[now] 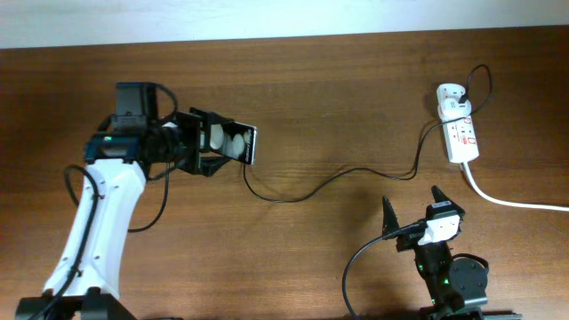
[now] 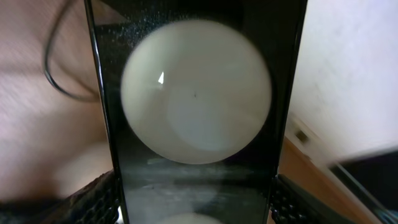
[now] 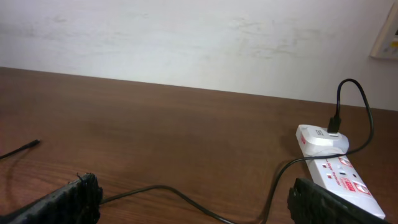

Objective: Plug charger to phone and switch on socket
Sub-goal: 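Rotate the held phone with the left gripper, bottom edge facing right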

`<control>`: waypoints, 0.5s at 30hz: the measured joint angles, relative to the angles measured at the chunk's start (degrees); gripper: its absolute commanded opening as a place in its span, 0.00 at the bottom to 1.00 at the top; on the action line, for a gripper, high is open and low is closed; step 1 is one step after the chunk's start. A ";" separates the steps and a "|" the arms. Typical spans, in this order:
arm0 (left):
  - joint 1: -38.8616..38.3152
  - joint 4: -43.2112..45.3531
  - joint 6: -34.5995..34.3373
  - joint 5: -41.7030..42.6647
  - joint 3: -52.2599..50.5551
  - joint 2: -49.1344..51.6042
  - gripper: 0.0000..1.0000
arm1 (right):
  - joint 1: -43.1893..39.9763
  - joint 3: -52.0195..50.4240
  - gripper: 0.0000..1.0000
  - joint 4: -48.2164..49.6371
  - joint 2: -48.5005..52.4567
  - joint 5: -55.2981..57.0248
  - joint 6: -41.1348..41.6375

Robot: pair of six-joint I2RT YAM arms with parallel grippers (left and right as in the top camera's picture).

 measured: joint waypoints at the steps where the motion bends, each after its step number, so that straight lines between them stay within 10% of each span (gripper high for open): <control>1: 1.40 0.00 -0.31 3.15 0.00 0.00 0.09 | 0.00 0.00 0.99 0.02 0.00 0.00 0.00; 15: 11.17 0.13 -0.83 24.76 0.00 0.00 0.08 | 0.00 0.00 0.99 0.02 0.00 0.00 -0.02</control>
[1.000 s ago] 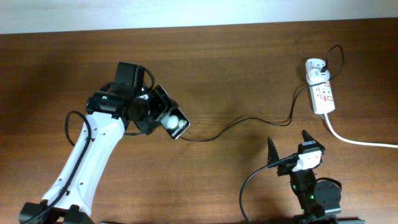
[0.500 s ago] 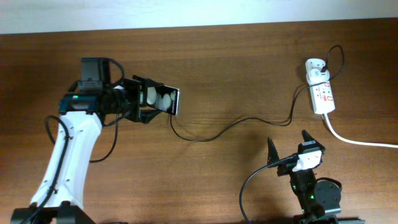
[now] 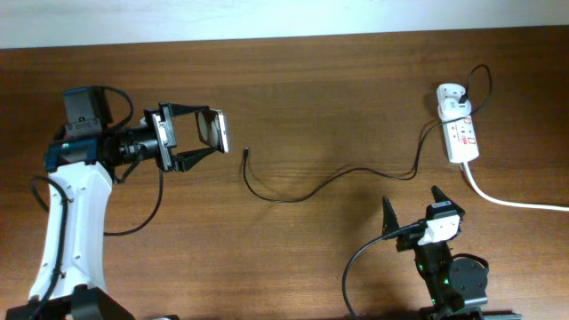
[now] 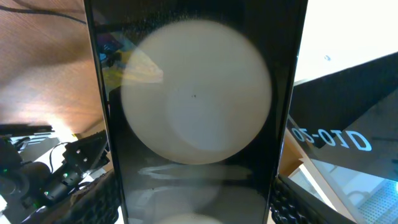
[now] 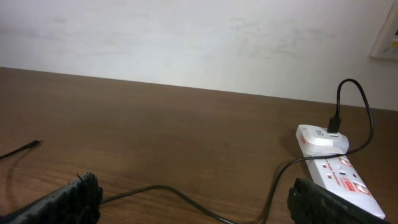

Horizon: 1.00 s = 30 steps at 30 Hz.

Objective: Plug charger to phone and switch on socket
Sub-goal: 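Rotate the held phone with the left gripper, bottom edge facing right, then hold the phone upright near the cable tip with the left gripper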

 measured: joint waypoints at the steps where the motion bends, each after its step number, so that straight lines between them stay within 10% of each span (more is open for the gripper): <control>1: 0.00 0.00 0.00 0.26 0.00 0.00 0.08 | 0.00 0.00 0.99 -0.02 0.00 0.00 0.04; 30: 0.00 0.02 -11.54 -2.84 0.00 0.00 0.04 | 0.00 0.00 0.99 -0.02 0.00 0.00 0.04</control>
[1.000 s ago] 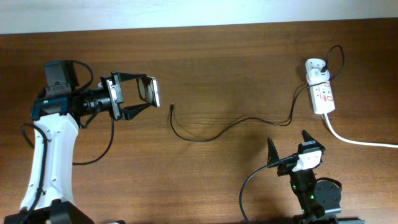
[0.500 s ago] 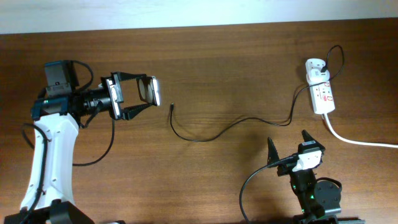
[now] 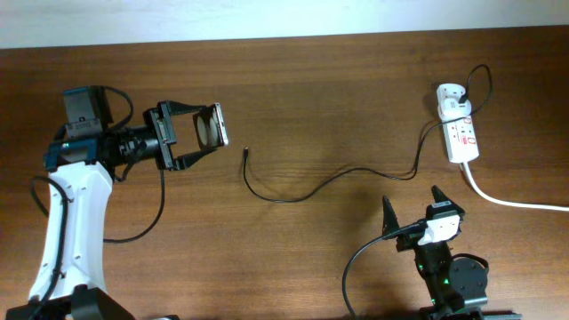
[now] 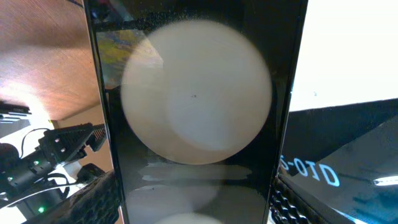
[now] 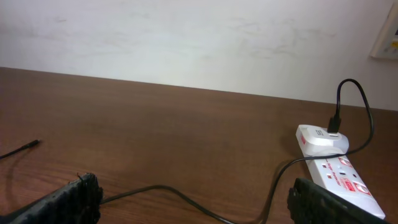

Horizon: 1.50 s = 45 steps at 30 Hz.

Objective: Plug charger to phone and switch on socket
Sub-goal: 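Hold the phone upright near the cable tip with the left gripper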

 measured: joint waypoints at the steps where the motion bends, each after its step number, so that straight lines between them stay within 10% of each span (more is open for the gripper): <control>1: 0.00 0.00 -0.20 -0.31 0.00 0.00 0.04 | 0.00 0.00 0.99 0.00 0.00 0.00 0.00; 32: -2.64 -4.17 0.85 -8.96 0.00 0.00 0.05 | 0.00 0.00 0.99 0.02 0.00 0.00 -0.04; 45: -3.41 -17.79 19.32 -9.16 -0.02 0.00 0.07 | 0.00 0.00 0.99 0.00 0.00 0.00 -0.02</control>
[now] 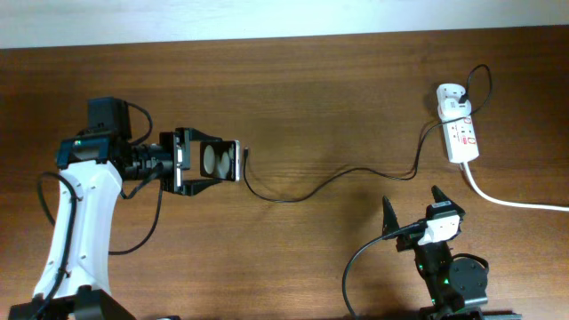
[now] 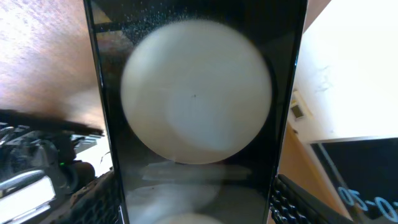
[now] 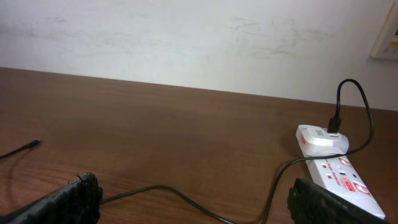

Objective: Plug charger to phone and switch on socket
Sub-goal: 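Hold the phone upright near the cable tip with the left gripper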

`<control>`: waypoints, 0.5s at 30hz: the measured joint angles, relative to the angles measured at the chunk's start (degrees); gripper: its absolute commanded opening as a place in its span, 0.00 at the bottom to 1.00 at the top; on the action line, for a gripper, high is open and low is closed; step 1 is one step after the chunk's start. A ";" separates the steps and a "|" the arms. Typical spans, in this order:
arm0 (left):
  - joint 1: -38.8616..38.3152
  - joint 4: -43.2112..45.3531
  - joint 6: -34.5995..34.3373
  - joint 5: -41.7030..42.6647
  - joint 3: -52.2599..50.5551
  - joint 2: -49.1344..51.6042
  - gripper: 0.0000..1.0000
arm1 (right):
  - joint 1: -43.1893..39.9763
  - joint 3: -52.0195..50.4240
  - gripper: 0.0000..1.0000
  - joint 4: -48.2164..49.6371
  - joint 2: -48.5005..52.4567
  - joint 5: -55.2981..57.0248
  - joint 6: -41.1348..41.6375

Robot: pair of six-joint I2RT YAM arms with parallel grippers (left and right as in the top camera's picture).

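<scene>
My left gripper (image 1: 210, 161) is shut on the black phone (image 1: 219, 161), held off the table at left centre, screen up. The phone (image 2: 196, 112) fills the left wrist view, clamped between the fingers (image 2: 93, 202). The black charger cable (image 1: 329, 182) lies across the table; its free plug end (image 1: 244, 153) sits just right of the phone's edge, whether touching cannot be told. The cable runs to a white adapter (image 1: 452, 96) in the white power strip (image 1: 462, 140) at the far right. My right gripper (image 1: 411, 213) rests open near the front edge, empty.
The strip's white lead (image 1: 516, 201) runs off the right edge. The power strip (image 3: 339, 174) and adapter (image 3: 322, 138) show in the right wrist view, with the cable (image 3: 186, 199) crossing the wooden table (image 1: 338, 98) in front.
My left gripper has moved right and nearer with the phone, from the far left to just beside the cable's free end. The right arm and cable are unchanged.
First my left gripper held the phone right by the cable's free end. Then it had drawn back to the far left, phone turned edge-on, and stayed there. Now the phone is back beside the cable tip. My right gripper stayed open and still.
</scene>
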 measured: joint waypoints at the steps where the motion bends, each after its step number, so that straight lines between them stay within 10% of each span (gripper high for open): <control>1: 0.00 -0.63 0.94 -0.02 0.00 0.00 0.07 | 0.00 0.00 0.99 0.00 0.00 0.00 0.02; 15: 0.00 -0.98 2.91 -0.02 0.00 0.00 0.08 | 0.00 0.00 0.99 0.00 0.00 0.00 0.00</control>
